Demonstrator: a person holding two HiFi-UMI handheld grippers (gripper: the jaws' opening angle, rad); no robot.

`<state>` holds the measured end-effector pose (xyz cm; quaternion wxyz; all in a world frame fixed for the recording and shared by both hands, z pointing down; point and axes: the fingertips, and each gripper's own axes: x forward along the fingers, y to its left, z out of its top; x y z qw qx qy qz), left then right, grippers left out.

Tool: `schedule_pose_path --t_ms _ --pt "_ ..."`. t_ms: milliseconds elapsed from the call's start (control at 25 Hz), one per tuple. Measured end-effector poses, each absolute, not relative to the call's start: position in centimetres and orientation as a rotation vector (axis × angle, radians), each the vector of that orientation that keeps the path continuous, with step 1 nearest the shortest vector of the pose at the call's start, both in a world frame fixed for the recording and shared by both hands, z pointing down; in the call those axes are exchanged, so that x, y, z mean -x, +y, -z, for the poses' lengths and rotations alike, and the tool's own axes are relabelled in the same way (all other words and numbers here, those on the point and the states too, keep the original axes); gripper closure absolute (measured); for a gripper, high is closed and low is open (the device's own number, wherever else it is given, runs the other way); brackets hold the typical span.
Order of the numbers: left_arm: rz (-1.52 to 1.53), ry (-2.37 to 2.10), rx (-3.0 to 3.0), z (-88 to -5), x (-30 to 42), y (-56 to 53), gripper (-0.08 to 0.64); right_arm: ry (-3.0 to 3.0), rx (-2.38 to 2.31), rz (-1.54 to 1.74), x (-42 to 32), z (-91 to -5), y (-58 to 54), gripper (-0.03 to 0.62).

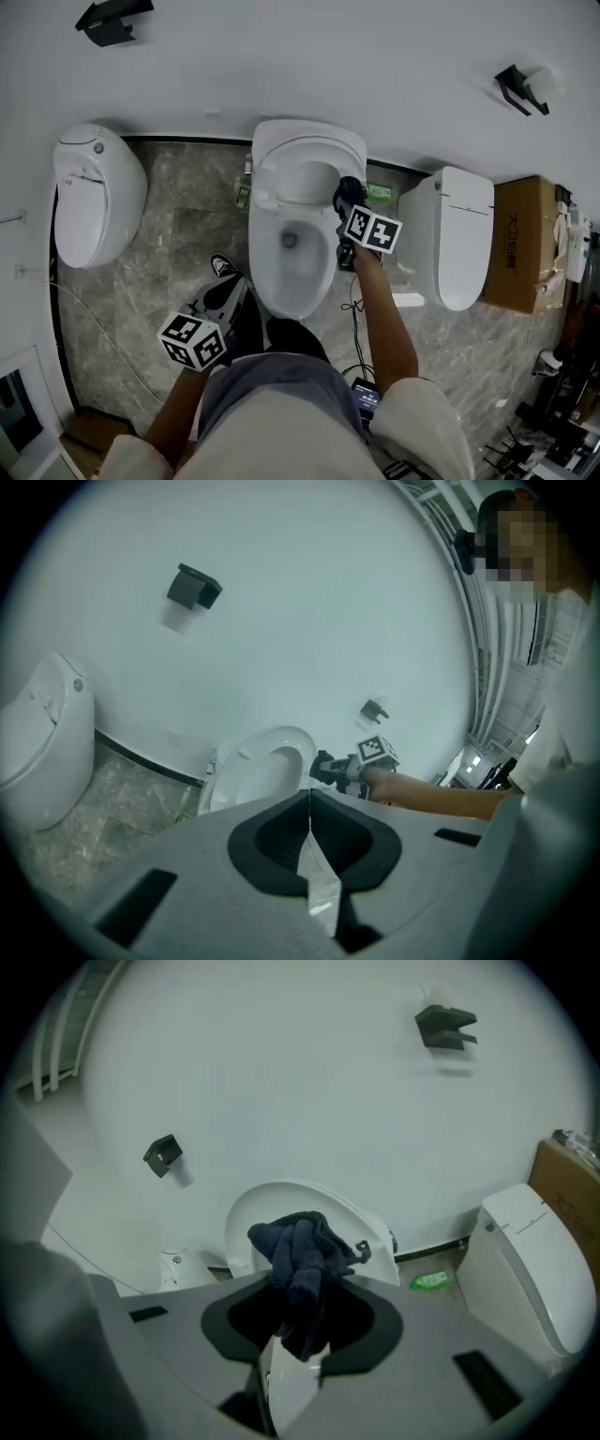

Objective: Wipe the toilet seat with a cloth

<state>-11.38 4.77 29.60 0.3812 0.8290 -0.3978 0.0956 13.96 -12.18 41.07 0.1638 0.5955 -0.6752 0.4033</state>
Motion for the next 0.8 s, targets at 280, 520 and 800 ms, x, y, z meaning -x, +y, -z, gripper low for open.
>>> schedule_pose_path --t_ms 280,520,800 --pt "-0.344 -1.022 -2.302 -29.1 9.0 1.7 0.549 -1.997 -1.683 -1.193 -14.1 -37.8 -8.4 0.492" --pt "-0.457 -1.065 -2.417 -29.3 7.5 -3.3 0.549 -2.091 -1.633 -1.231 -13.1 -35.2 -5.4 0.492" --pt "-0.573 -1.009 -2.515 -30.1 4.7 -9.7 0.549 -2.091 -1.563 -1.197 -12.2 -34.3 -2.8 0.491"
